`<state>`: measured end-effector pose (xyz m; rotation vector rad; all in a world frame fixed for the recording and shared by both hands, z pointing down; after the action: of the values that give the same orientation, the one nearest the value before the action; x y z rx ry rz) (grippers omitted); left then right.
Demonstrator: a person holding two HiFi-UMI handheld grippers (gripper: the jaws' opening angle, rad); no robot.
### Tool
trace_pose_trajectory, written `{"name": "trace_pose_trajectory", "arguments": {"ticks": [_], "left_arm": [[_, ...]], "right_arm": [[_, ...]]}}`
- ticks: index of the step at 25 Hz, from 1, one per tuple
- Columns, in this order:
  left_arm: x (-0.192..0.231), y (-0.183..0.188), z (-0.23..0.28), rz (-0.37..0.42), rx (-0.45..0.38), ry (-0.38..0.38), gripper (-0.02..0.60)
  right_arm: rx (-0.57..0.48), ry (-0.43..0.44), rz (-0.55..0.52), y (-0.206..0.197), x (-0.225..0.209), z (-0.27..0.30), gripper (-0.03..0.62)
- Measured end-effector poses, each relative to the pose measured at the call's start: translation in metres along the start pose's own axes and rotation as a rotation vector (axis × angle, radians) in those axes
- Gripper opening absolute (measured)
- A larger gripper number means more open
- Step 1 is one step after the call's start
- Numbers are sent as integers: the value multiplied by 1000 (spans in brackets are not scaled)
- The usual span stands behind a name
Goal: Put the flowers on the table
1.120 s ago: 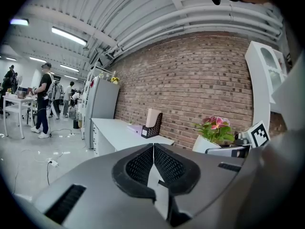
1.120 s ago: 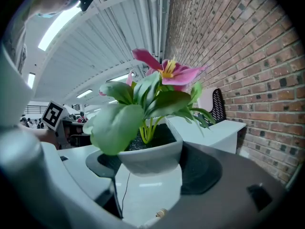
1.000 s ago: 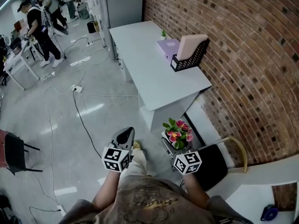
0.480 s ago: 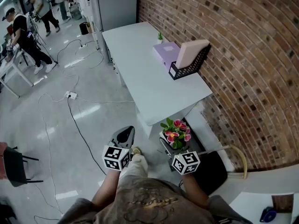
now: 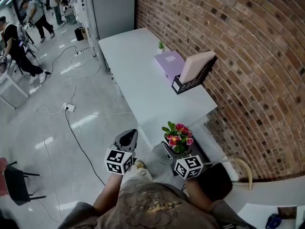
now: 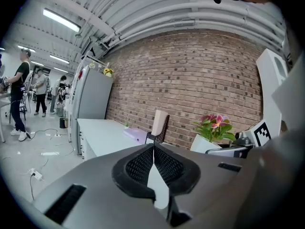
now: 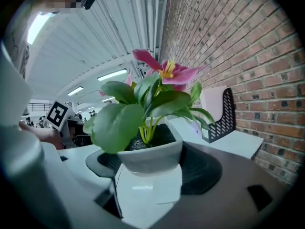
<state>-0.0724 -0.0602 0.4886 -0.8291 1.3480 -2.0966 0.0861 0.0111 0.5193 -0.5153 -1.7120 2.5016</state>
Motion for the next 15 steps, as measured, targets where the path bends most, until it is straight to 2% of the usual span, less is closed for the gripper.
{"name": "trace_pose_trajectory", "arguments": {"ticks": [7, 15], "left_arm": [[41, 18, 41, 16, 12, -24, 23], [62, 36, 76, 34, 26, -47, 23]], "right_arm": [[-7, -23, 6, 17, -14, 53, 362], [-17, -49, 12, 37, -35, 88, 362]]}}
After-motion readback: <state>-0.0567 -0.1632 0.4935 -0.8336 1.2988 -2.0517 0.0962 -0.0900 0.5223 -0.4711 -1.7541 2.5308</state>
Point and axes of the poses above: the fingertips, and each gripper's own axes: z forward along the fingers, x to its left, y out of its top, the point moved 1 cm from there along -z, backward along the fingers, and after that the axes turned 6 degrees about x, right-handed, at the moved point
